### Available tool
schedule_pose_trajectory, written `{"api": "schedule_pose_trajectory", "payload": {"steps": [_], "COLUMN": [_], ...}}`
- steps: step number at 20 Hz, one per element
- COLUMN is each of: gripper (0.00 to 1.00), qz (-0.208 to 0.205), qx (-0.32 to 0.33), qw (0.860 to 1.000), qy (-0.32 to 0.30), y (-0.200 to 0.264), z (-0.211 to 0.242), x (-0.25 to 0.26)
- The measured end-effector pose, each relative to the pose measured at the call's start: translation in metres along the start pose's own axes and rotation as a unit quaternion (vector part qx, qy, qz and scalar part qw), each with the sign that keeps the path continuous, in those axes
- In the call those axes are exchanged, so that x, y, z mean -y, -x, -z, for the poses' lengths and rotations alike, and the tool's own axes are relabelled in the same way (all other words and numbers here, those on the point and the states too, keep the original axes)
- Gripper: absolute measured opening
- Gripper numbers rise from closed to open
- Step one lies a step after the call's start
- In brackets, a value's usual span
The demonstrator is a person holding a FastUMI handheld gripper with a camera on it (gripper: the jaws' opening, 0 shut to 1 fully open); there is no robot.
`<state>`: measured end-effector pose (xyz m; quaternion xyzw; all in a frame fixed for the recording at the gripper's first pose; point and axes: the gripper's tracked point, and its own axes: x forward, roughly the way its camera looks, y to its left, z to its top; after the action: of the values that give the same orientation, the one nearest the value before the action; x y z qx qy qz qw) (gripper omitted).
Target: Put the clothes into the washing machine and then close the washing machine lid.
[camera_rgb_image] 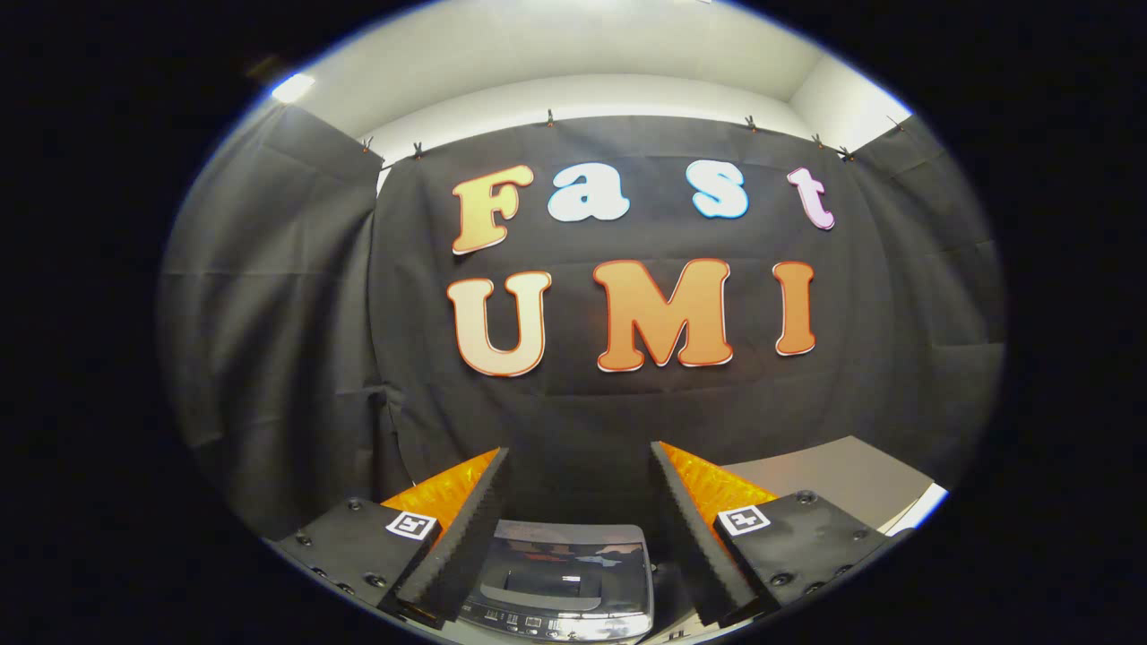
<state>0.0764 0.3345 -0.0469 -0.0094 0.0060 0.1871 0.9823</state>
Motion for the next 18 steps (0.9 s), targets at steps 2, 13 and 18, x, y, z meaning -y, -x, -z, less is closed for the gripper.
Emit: {"api": "schedule_pose_trajectory", "payload": {"steps": [2, 13, 18], "gripper": [0.98, 0.98, 0.98], "qz": [0.003, 0.038, 0.033], "qx": [0.011, 0.036, 0.036], "qw": [1.0, 0.998, 0.998], "qy": [-0.003, 0.04, 0.031], "y": [0.022, 0.126, 0.156], "z": [-0.018, -0.069, -0.065], "x": [0.015, 0.136, 0.169]}}
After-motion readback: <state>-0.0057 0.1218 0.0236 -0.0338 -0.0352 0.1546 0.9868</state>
